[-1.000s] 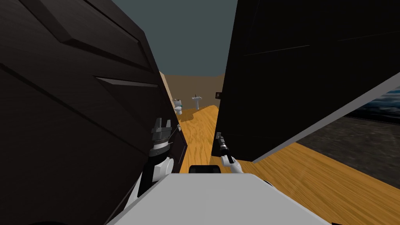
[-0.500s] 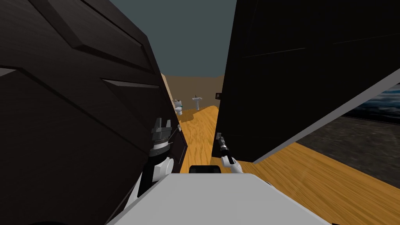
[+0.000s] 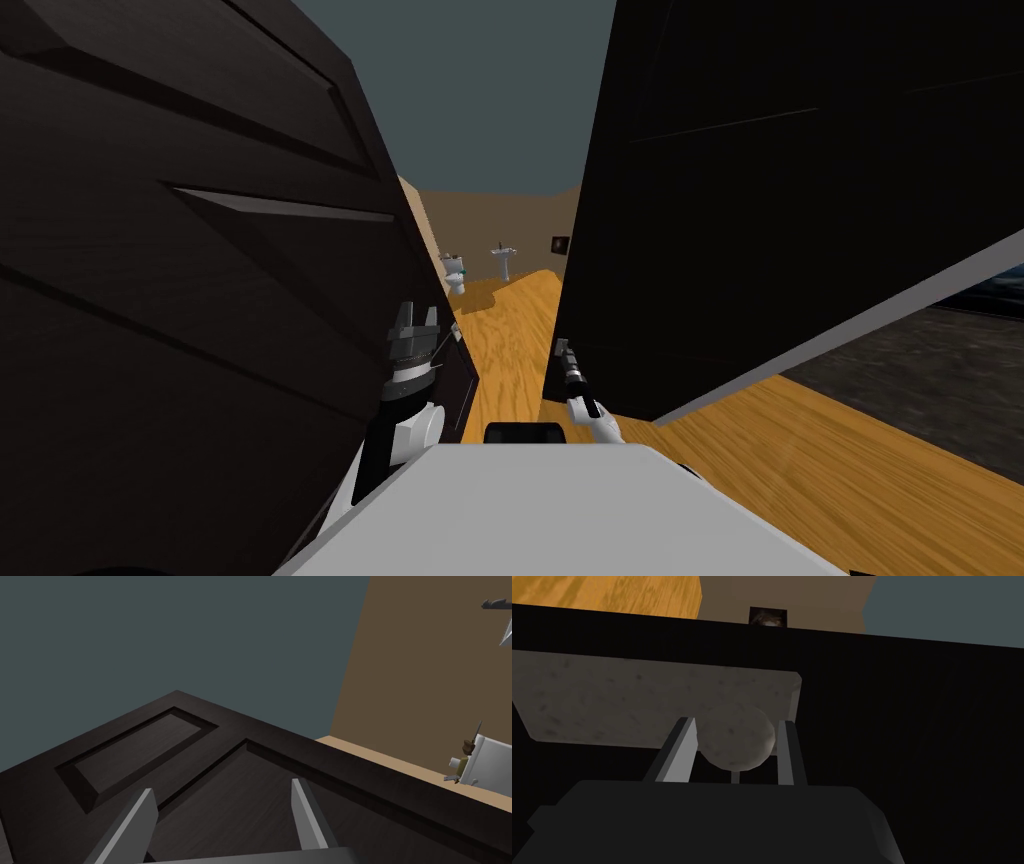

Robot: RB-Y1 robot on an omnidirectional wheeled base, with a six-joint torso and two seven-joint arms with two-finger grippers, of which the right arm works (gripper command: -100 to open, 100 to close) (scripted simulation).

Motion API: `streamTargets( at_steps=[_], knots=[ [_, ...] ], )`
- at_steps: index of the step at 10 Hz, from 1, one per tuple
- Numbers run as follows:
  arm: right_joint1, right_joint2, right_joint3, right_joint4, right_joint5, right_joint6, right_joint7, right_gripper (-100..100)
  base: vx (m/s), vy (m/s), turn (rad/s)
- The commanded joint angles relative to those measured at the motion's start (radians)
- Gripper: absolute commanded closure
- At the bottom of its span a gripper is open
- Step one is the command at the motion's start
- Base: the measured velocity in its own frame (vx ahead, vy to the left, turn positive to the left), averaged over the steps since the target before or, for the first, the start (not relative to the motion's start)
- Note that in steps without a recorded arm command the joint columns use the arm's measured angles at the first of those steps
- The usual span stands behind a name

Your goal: Push the door open

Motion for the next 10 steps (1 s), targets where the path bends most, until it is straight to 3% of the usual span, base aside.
streamTargets(
  at_steps=[1,6,7,8,10],
  knots=[
    [-0.005,-0.022,-0.02,0.009,-0.011,-0.014,0.007,100,0.167,0.029,-0.054],
    [-0.01,-0.035,-0.065,0.009,-0.036,-0.017,0.043,100,0.176,0.001,-0.076],
    [0.002,-0.026,-0.053,-0.012,-0.032,0.0,0.051,-100,-0.024,0.011,-0.143],
    [0.002,-0.026,-0.053,-0.012,-0.032,0.0,0.051,-100,-0.15,0.021,-0.072],
    [-0.001,-0.003,-0.055,-0.014,-0.035,0.003,0.067,-100,-0.225,0.059,-0.094]
  ],
)
